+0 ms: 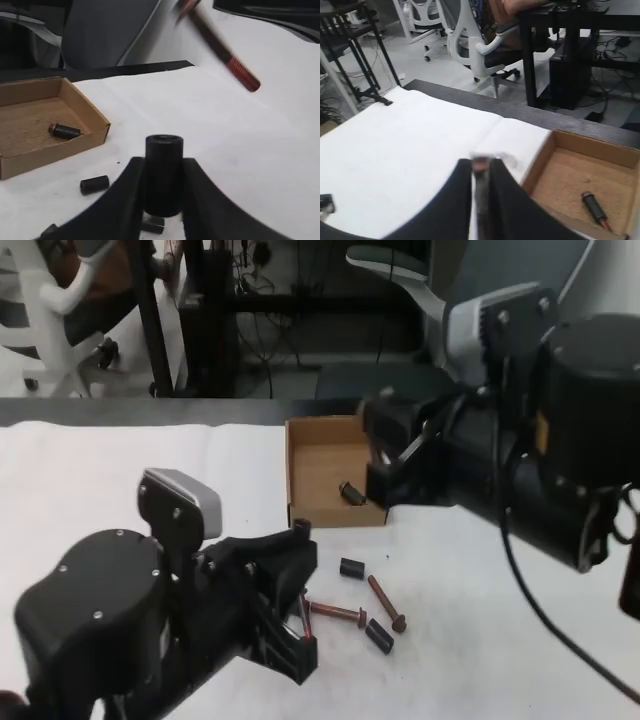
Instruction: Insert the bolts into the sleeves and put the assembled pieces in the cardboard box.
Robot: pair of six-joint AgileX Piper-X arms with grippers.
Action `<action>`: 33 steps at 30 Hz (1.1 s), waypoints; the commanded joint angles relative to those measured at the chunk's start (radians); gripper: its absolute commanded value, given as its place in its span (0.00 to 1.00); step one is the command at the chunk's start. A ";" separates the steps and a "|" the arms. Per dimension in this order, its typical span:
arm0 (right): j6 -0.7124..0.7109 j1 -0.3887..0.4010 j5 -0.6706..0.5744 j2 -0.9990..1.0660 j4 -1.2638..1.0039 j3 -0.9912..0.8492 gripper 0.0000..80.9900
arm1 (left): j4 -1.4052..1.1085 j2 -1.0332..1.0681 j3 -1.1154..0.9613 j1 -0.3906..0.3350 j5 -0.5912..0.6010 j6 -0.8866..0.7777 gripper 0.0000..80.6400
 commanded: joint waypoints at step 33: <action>0.876 -0.266 0.228 0.367 0.669 -0.280 0.55 | -0.023 -0.170 -0.001 -0.001 0.061 -0.035 0.02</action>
